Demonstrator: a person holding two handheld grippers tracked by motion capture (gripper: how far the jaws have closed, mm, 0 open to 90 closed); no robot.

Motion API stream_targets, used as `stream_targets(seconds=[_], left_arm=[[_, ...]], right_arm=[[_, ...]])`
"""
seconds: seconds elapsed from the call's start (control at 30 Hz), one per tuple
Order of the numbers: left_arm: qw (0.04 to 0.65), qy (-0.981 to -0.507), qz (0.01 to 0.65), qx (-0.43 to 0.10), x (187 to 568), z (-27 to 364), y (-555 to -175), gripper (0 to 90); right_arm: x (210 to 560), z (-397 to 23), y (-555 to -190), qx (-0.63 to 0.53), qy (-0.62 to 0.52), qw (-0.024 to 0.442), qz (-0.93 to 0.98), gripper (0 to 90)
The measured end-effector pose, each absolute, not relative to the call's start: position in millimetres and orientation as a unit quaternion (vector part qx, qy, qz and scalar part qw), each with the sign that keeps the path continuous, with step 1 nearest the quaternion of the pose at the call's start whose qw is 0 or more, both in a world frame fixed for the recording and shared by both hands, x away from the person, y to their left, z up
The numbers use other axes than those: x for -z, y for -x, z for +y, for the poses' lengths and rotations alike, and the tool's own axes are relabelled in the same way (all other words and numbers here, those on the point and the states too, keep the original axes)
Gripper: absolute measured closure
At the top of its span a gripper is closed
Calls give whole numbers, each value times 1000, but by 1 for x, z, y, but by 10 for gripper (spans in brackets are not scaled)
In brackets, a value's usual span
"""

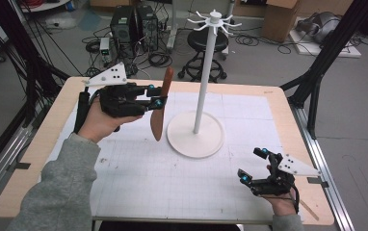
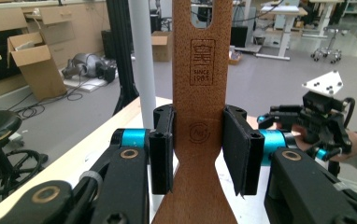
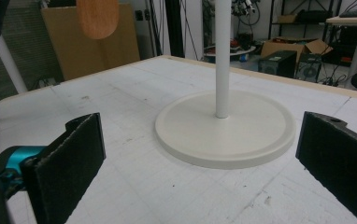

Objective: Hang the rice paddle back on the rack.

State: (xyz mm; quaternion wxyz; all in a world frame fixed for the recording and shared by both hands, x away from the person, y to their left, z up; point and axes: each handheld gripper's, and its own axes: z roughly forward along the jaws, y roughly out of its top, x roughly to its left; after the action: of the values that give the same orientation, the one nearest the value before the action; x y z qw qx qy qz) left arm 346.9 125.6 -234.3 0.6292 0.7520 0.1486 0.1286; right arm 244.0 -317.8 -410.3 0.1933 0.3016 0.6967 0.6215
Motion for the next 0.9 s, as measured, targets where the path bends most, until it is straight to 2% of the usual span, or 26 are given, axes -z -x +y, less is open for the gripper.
stream_targets(seconds=[0.37,0.9], left_arm=[[637,-742,157,-139,225,124,-354,652],[625,-754,156,-132,197,111,-370,652]], right_arm=[[410,-318,-243,-621,-302,193,697,0],[410,-319,-242,-622,-303,195,695,0]])
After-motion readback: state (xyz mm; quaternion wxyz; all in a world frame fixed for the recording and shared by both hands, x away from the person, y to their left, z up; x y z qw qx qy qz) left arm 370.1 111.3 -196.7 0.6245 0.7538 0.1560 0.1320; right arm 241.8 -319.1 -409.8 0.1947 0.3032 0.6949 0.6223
